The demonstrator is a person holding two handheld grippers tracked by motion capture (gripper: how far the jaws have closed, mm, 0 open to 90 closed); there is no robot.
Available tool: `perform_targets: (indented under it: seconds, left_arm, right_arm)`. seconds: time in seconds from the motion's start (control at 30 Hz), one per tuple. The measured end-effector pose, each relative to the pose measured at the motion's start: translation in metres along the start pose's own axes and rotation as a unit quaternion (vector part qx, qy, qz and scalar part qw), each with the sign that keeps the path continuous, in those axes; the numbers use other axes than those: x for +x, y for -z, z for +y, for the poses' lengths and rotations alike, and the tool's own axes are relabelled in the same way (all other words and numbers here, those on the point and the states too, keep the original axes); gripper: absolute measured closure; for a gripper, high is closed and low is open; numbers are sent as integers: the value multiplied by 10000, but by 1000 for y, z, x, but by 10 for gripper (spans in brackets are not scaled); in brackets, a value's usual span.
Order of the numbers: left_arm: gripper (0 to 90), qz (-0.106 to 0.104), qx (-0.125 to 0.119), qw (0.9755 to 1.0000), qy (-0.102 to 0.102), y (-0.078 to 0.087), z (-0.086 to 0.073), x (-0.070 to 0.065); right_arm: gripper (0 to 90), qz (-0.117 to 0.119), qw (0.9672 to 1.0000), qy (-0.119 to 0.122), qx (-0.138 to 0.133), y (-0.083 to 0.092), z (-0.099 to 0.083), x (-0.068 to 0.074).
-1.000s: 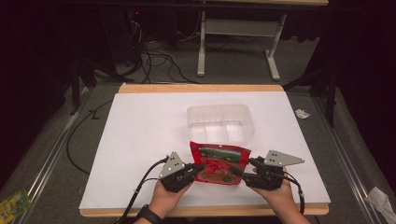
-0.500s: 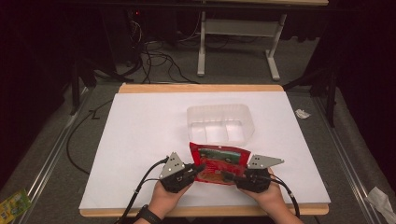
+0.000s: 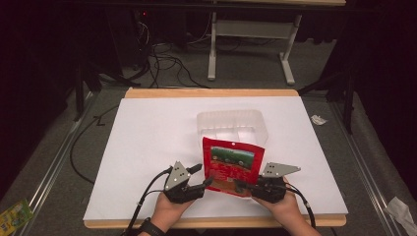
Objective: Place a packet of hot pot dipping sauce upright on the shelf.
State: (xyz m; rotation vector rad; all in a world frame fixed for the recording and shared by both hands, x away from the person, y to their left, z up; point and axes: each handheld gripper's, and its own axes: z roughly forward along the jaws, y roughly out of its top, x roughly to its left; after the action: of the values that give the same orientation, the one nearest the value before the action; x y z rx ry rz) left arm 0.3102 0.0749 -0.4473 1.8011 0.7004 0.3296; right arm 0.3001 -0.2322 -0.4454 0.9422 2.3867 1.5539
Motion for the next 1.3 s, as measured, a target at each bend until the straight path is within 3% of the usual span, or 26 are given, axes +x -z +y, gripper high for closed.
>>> perform_targets:
  seconds: [0.33,0.53,0.7,0.83,0.93,0.97,1.0,1.03,1.1,1.17,1.3]
  left_arm:
    - [354,270,73,9996,74,11,-3,11]
    - [329,423,138,9989,122,13,-1,17]
    - [324,436,168,9981,398,26,4,27]
    - [305,571,384,9974,232,41,0,32]
    - [307,705,375,9967,142,50,-11,36]
    - [309,687,452,9966,-44,53,-19,40]
    - [312,687,452,9966,-44,53,-19,40]
    - [305,799,656,9943,-251,53,-21,43]
    - [284,850,666,9937,-292,54,-21,44]
    - [286,876,578,9944,-86,56,-22,48]
    - [284,787,392,9960,142,58,-20,48]
  right_arm:
    - [839,-235,9993,-135,-245,14,4,-4]
    - [839,-548,9975,-155,-410,29,5,-10]
    - [839,-707,9959,-226,-512,38,6,-14]
    - [839,-865,9939,-299,-621,47,6,-18]
    - [839,-951,9929,-317,-646,50,6,-19]
    - [839,-1010,9920,-361,-673,52,6,-20]
    - [838,-1044,9915,-376,-686,54,6,-21]
    - [839,-1078,9909,-408,-693,55,7,-22]
    - [838,-1122,9902,-418,-715,56,7,-23]
    - [839,-1219,9885,-464,-762,61,7,-25]
    - [838,-1314,9868,-509,-796,64,7,-28]
